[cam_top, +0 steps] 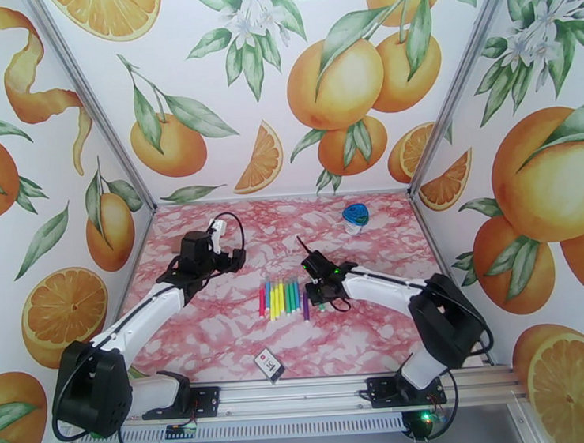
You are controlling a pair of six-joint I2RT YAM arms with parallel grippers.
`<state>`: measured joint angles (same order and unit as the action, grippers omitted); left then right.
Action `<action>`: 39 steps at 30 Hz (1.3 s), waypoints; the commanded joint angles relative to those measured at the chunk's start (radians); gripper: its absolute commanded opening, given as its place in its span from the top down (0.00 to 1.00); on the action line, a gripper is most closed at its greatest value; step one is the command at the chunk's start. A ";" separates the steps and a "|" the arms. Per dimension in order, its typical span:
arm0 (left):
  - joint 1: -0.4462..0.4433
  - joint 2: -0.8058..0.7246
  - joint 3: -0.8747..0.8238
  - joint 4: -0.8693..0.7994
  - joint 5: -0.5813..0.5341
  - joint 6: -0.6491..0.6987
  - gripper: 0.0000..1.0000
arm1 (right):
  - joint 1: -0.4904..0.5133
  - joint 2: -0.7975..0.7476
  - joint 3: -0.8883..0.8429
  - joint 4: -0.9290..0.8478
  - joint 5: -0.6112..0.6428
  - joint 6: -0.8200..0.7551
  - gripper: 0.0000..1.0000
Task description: Open the pen caps
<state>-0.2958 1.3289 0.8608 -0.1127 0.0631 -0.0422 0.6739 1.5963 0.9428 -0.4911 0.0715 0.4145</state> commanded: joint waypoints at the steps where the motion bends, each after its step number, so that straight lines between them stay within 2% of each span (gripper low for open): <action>1: -0.003 0.006 0.061 -0.023 0.093 -0.034 0.00 | 0.006 -0.051 -0.028 0.110 0.022 -0.026 0.88; 6: -0.004 0.019 0.093 -0.021 0.221 -0.073 0.00 | 0.004 -0.131 -0.111 0.289 -0.038 -0.051 0.87; 9: -0.003 0.024 0.104 0.010 0.380 -0.090 0.00 | 0.004 -0.174 -0.151 0.392 -0.104 -0.077 0.86; 12: -0.005 0.031 0.110 0.045 0.479 -0.124 0.00 | 0.004 -0.199 -0.175 0.479 -0.160 -0.089 0.86; 22: -0.010 0.086 0.146 0.127 0.666 -0.239 0.04 | 0.007 -0.197 -0.144 0.614 -0.310 -0.139 0.86; 32: -0.054 0.161 0.222 0.127 0.768 -0.274 0.15 | 0.016 -0.156 -0.070 0.639 -0.389 -0.169 0.86; 39: -0.081 0.206 0.256 0.123 0.773 -0.304 0.23 | 0.040 -0.133 -0.045 0.687 -0.386 -0.160 0.86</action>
<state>-0.3725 1.5127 1.0679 -0.0082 0.8051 -0.3271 0.7025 1.4471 0.8612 0.1379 -0.2928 0.2638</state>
